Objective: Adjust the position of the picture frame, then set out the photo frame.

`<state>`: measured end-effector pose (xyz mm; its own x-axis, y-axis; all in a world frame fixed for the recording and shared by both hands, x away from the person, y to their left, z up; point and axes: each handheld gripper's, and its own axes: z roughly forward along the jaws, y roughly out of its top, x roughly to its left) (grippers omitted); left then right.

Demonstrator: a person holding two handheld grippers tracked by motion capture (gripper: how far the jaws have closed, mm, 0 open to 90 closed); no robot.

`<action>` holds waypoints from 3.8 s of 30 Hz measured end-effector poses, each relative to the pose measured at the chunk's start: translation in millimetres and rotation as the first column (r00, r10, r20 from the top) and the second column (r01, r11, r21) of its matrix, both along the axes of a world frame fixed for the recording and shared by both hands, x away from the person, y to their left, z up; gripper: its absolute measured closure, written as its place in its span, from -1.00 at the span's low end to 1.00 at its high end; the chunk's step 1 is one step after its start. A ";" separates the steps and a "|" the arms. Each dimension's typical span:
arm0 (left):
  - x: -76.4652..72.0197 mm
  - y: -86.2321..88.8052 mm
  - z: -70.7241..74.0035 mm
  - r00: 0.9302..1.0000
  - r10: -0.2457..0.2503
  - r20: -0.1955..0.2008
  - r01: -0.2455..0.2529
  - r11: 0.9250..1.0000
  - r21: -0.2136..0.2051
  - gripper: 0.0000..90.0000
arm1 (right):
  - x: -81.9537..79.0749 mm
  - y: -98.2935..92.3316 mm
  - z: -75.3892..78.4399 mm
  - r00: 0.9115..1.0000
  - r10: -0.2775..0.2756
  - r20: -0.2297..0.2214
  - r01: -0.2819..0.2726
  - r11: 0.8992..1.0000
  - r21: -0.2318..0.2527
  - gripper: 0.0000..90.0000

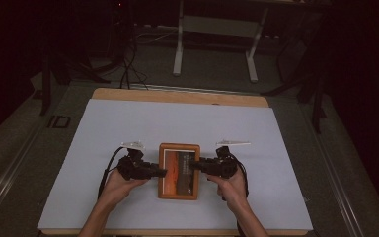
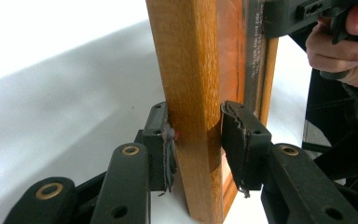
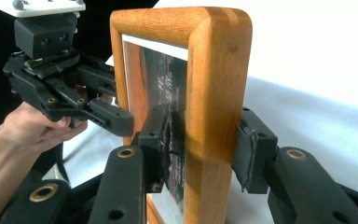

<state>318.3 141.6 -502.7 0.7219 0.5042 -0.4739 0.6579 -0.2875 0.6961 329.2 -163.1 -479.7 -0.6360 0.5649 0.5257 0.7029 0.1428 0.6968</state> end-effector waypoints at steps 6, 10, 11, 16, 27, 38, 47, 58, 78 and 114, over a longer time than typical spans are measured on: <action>4.0 -10.8 -1.9 1.000 0.013 -0.018 -0.013 1.000 -0.009 0.44 | 7.0 -10.6 0.6 1.000 -0.028 0.001 0.028 1.000 0.001 0.32; 10.7 -18.9 -4.7 0.999 0.020 -0.042 -0.021 1.000 -0.021 0.44 | 11.5 -17.6 -2.9 0.999 -0.049 -0.011 0.049 0.999 0.012 0.31; 11.8 -20.5 -5.3 0.999 0.024 -0.043 -0.025 0.999 -0.025 0.43 | 12.7 -19.1 -3.9 0.998 -0.056 -0.012 0.056 0.998 0.014 0.30; 16.0 -24.9 -8.6 0.997 0.050 -0.054 -0.052 0.998 -0.022 0.42 | 21.7 -25.5 -13.4 0.996 -0.071 -0.061 0.074 0.996 0.040 0.29; 20.7 -33.5 -8.8 0.995 0.101 -0.024 -0.099 0.993 0.066 0.34 | 32.6 -27.9 -31.6 0.988 -0.105 -0.113 0.107 0.994 0.012 0.19; 26.6 -30.7 -17.8 0.985 0.143 -0.099 -0.137 0.988 0.063 0.29 | 45.8 -19.6 -38.7 0.983 -0.108 -0.148 0.106 0.994 -0.023 0.10; 29.6 -29.8 -26.5 0.980 0.156 -0.127 -0.149 0.987 0.057 0.21 | 50.9 -19.0 -45.4 0.979 -0.125 -0.162 0.117 0.991 -0.059 0.13; 34.7 -31.9 -25.2 0.987 0.125 -0.104 -0.118 0.991 0.070 0.18 | 48.3 -22.8 -45.2 0.978 -0.135 -0.158 0.127 0.990 -0.058 0.15; 38.2 -33.3 -24.8 0.994 0.081 -0.069 -0.075 0.994 0.085 0.13 | 43.6 -29.1 -42.0 0.985 -0.133 -0.107 0.124 0.988 -0.093 0.18; -15.5 -4.5 7.4 0.946 0.241 0.216 -0.260 0.964 0.062 0.07 | 46.5 3.9 2.9 0.951 -0.005 0.310 0.131 0.912 -0.388 1.00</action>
<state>302.8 137.1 -495.4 0.6436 0.7144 -0.2747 0.5626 -0.1983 0.8026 375.8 -159.3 -476.8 -0.6784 0.7336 0.0398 0.4913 0.4127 0.7671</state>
